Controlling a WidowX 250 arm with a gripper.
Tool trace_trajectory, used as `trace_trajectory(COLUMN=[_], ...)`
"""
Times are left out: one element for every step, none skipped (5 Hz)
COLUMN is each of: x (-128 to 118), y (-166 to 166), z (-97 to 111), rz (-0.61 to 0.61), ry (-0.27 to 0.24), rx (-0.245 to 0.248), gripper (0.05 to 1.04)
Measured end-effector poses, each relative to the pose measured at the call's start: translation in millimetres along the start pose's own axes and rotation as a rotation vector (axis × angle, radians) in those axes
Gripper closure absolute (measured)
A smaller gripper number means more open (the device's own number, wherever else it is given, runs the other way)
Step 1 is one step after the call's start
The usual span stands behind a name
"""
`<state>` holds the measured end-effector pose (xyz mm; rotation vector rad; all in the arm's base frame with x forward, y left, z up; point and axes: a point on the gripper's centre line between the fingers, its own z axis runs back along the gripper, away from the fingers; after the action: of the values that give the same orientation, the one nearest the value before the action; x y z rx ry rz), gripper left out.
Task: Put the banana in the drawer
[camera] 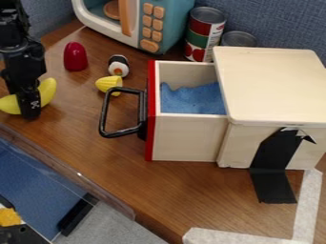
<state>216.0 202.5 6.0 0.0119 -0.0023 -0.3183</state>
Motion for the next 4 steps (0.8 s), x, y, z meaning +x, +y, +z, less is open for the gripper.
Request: trace_trajectory(x=[1, 1, 10, 25], y=[-1, -8, -17, -36], z=[1, 6, 37, 57], rz=[0.006, 0.019, 0.036, 0.019], ry=[-0.004, -0.023, -0.081, -0.112], rx=[-0.007, -0.057, -0.085, -0.123], gripper=[0.473, 0.473, 0.473, 0.473])
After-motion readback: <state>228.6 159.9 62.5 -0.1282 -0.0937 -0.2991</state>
